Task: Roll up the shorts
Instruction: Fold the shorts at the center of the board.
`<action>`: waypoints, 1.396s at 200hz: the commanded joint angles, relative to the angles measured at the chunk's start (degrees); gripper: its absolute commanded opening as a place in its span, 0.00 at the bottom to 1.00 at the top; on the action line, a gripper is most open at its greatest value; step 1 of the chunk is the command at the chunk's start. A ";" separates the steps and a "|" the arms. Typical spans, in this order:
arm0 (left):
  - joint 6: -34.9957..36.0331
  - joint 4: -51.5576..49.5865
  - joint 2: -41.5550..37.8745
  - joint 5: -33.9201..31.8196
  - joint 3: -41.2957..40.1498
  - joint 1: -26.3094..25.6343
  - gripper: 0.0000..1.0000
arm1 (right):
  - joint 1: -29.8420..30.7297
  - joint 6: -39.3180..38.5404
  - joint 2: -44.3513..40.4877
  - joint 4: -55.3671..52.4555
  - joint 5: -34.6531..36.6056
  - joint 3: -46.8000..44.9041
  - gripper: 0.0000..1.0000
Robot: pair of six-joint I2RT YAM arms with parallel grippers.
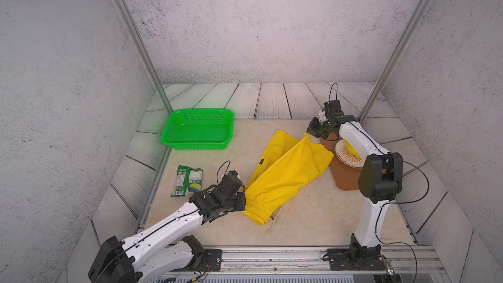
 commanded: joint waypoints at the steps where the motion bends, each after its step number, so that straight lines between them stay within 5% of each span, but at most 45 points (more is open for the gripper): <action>1: 0.93 -6.82 1.99 -2.82 -0.27 0.84 0.00 | -2.20 -0.96 -0.64 3.78 5.76 2.65 0.00; 57: -0.06 -5.35 4.46 -3.79 -1.93 1.93 0.00 | -1.42 -2.75 3.95 0.64 4.57 8.58 0.00; 81: -0.26 -6.29 5.70 -5.09 -1.56 2.09 0.20 | -0.85 -2.86 7.45 0.21 2.16 12.14 0.32; 104: -0.29 -9.16 6.55 -5.64 -0.14 2.11 0.36 | -0.21 -3.87 10.73 -2.71 0.61 17.82 0.47; 114: -0.20 -10.14 6.90 -5.79 0.28 2.09 0.44 | -0.10 -4.34 11.05 -3.26 0.23 19.21 0.49; 158: 0.62 -10.26 5.00 -5.17 0.34 2.15 0.54 | 0.83 -5.23 5.38 -0.07 -0.93 12.74 0.49; 203: 0.95 -6.96 4.16 -4.72 -0.82 2.14 0.45 | 4.46 -7.76 3.70 -0.42 -1.22 9.05 0.49; 228: 1.35 -7.53 7.10 -1.61 -0.89 2.11 0.26 | 7.45 -8.66 8.90 -6.01 1.45 14.70 0.50; 279: 2.01 -1.44 14.24 7.23 -5.08 1.87 0.03 | 11.24 -4.40 20.49 -11.95 2.78 25.61 0.52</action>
